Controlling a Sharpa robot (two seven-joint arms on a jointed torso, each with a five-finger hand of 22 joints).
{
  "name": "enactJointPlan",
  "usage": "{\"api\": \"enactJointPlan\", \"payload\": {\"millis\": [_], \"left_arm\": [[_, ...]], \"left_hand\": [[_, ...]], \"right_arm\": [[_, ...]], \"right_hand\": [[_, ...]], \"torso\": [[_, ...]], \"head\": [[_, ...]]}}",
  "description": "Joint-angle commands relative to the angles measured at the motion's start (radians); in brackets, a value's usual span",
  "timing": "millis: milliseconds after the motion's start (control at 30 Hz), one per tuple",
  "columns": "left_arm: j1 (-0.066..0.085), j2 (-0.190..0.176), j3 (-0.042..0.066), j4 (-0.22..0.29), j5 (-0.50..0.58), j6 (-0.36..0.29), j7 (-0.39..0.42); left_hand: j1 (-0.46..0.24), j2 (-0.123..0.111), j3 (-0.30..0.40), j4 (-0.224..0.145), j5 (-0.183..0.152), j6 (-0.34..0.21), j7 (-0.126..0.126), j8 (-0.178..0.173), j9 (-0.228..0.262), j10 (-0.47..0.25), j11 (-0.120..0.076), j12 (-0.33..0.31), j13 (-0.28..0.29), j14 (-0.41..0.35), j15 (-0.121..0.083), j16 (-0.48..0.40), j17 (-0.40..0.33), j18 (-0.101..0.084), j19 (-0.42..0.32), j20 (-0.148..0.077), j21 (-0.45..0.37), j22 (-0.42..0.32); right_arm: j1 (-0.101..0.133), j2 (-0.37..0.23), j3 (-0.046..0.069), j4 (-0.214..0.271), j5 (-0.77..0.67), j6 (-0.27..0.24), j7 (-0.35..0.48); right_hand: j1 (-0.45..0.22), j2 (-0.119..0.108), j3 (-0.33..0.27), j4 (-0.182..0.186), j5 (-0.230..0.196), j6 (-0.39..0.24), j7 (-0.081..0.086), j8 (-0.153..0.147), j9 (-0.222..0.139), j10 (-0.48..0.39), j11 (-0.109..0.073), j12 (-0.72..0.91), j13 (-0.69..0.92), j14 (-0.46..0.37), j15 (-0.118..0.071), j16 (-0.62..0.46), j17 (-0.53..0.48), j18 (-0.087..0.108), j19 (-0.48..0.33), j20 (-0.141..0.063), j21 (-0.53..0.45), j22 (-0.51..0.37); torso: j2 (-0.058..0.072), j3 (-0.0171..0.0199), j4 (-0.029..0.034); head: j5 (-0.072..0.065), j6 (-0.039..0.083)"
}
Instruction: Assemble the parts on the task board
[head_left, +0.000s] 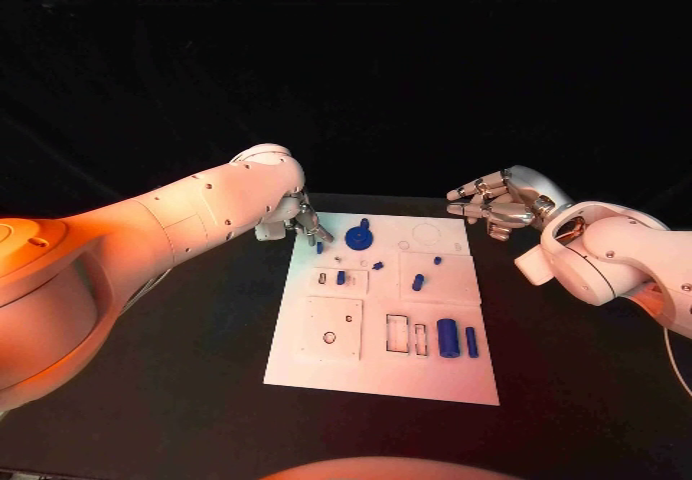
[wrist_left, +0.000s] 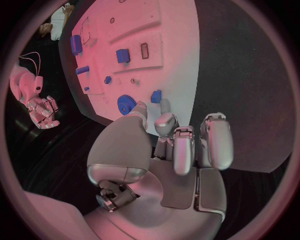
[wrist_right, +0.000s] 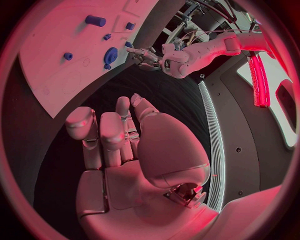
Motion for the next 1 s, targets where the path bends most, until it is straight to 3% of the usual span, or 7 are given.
{"api": "enactJointPlan", "payload": {"millis": [33, 500, 667, 867, 1000], "left_arm": [[-0.001, 0.003, 0.000, -0.001, 0.010, 0.027, 0.012], [-0.006, 0.005, -0.001, -0.004, 0.025, 0.041, 0.020], [-0.006, 0.005, -0.001, -0.005, 0.029, 0.024, 0.025], [-0.006, 0.005, -0.001, -0.003, 0.040, 0.014, 0.035], [-0.006, 0.004, -0.001, -0.002, 0.048, -0.009, 0.050]], "left_hand": [[0.014, 0.003, -0.005, -0.003, 0.002, 0.006, 0.000, 0.006, 0.002, -0.001, 0.001, 0.005, 0.001, 0.107, 0.005, 0.002, 0.263, 0.006, 0.020, 0.005, 0.004, 0.091], [0.044, 0.014, -0.006, -0.017, 0.002, 0.008, -0.001, 0.010, 0.006, -0.002, 0.000, 0.006, -0.001, 0.107, 0.005, 0.002, 0.263, 0.005, 0.022, 0.005, 0.006, 0.095], [0.067, 0.033, 0.004, -0.028, 0.003, 0.009, -0.003, 0.011, 0.009, -0.002, -0.001, 0.006, -0.001, 0.107, 0.004, 0.002, 0.263, 0.005, 0.022, 0.004, 0.006, 0.096], [0.183, 0.090, 0.086, -0.098, 0.003, 0.000, -0.014, 0.012, 0.015, -0.007, -0.012, 0.002, -0.005, 0.107, -0.005, 0.002, 0.263, 0.006, 0.022, -0.002, 0.006, 0.098], [0.250, 0.102, 0.194, -0.155, 0.003, -0.016, -0.011, 0.014, 0.025, -0.013, -0.012, -0.008, -0.012, 0.107, -0.008, 0.002, 0.263, 0.005, 0.022, -0.008, 0.005, 0.101]], "right_arm": [[-0.001, 0.001, 0.000, 0.000, -0.008, 0.013, 0.005], [-0.001, 0.001, 0.000, 0.000, -0.008, 0.012, 0.005], [-0.001, 0.001, 0.000, -0.001, -0.008, 0.012, 0.005], [-0.001, 0.002, 0.000, -0.001, -0.008, 0.012, 0.004], [-0.001, 0.003, 0.000, -0.002, -0.008, 0.012, 0.004]], "right_hand": [[-0.005, -0.005, 0.007, 0.000, 0.002, 0.001, 0.005, 0.004, 0.000, -0.006, -0.001, -0.003, -0.001, -0.004, -0.001, -0.005, 0.001, 0.008, -0.004, 0.001, -0.003, -0.001], [-0.005, -0.005, 0.007, 0.000, 0.002, 0.001, 0.005, 0.004, 0.000, -0.006, -0.001, -0.003, -0.001, -0.004, -0.001, -0.005, 0.001, 0.008, -0.004, 0.001, -0.003, -0.001], [-0.005, -0.005, 0.007, 0.000, 0.002, 0.001, 0.005, 0.004, 0.000, -0.006, -0.001, -0.003, -0.001, -0.004, -0.001, -0.005, 0.001, 0.008, -0.004, 0.001, -0.003, -0.001], [-0.005, -0.005, 0.007, 0.000, 0.002, 0.001, 0.005, 0.004, 0.000, -0.006, -0.001, -0.003, -0.001, -0.004, -0.001, -0.005, 0.001, 0.008, -0.004, 0.001, -0.003, -0.001], [-0.006, -0.006, 0.008, 0.001, 0.006, 0.000, 0.005, 0.004, 0.000, -0.005, -0.001, -0.003, -0.003, -0.004, -0.001, -0.005, 0.001, 0.008, -0.003, 0.001, -0.004, -0.001]], "torso": [[0.001, -0.0002, -0.0007], [0.000, 0.0001, -0.0003], [0.001, 0.0004, -0.0006], [0.001, 0.0005, -0.0003], [0.000, 0.0005, 0.0004]], "head": [[0.000, 0.000], [-0.002, -0.001], [-0.003, -0.003], [-0.005, -0.006], [-0.006, -0.006]]}}
